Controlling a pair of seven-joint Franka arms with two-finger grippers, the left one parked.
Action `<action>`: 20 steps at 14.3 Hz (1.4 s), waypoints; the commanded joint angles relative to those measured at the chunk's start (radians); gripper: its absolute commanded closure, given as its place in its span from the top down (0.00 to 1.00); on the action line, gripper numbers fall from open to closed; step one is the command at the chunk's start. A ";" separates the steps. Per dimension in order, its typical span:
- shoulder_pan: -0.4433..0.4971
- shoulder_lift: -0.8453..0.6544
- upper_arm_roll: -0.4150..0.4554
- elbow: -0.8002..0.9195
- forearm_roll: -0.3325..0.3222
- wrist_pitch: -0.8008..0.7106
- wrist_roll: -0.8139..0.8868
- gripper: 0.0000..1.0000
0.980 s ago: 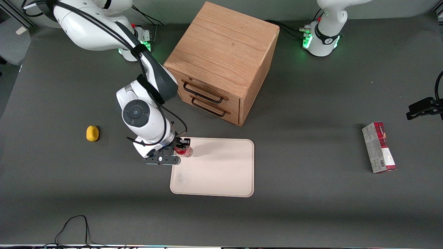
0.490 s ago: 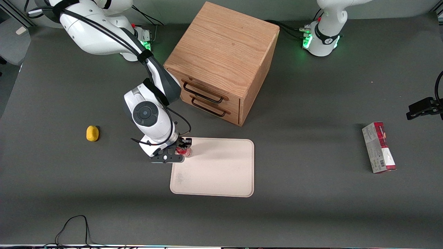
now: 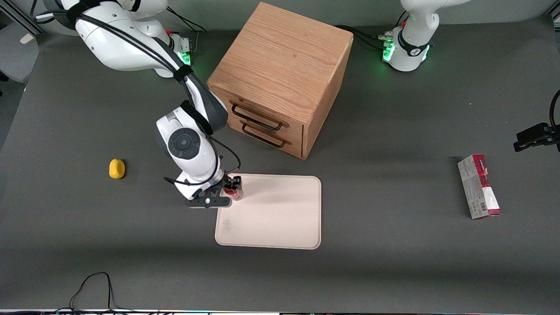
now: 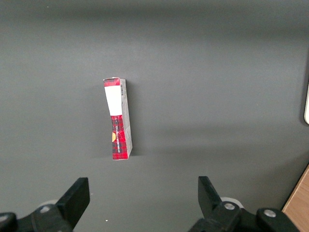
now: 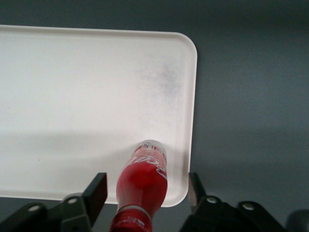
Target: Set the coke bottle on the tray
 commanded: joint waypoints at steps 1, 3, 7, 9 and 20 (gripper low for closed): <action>-0.004 -0.063 -0.007 0.001 -0.022 -0.014 -0.030 1.00; -0.022 -0.132 -0.013 0.002 -0.014 -0.085 -0.068 1.00; -0.047 -0.306 -0.163 0.002 0.179 -0.252 -0.337 1.00; -0.047 -0.385 -0.275 -0.001 0.207 -0.368 -0.480 1.00; -0.142 -0.684 -0.386 -0.163 0.277 -0.548 -0.613 1.00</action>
